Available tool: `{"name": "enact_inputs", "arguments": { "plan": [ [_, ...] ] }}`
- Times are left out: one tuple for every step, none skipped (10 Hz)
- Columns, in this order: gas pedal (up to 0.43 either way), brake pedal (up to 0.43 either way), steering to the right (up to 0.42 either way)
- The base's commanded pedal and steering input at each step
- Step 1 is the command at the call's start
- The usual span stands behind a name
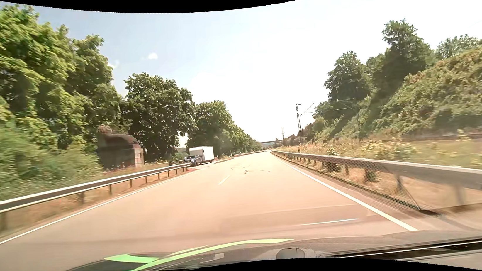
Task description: Follow the waypoints while adhering to traffic rules and regulations
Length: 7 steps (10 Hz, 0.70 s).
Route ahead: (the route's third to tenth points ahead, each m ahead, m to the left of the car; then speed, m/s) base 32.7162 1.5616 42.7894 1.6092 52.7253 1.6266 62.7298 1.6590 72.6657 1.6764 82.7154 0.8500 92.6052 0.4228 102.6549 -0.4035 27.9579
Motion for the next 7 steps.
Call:
{"name": "enact_inputs", "arguments": {
  "plan": [
    [0.248, 0.000, 0.003],
    [0.248, 0.000, 0.003],
    [0.260, 0.000, 0.002],
    [0.280, 0.000, 0.001],
    [0.287, 0.000, 0.000],
    [0.311, 0.000, 0.000],
    [0.319, 0.000, 0.000]
  ]
}}
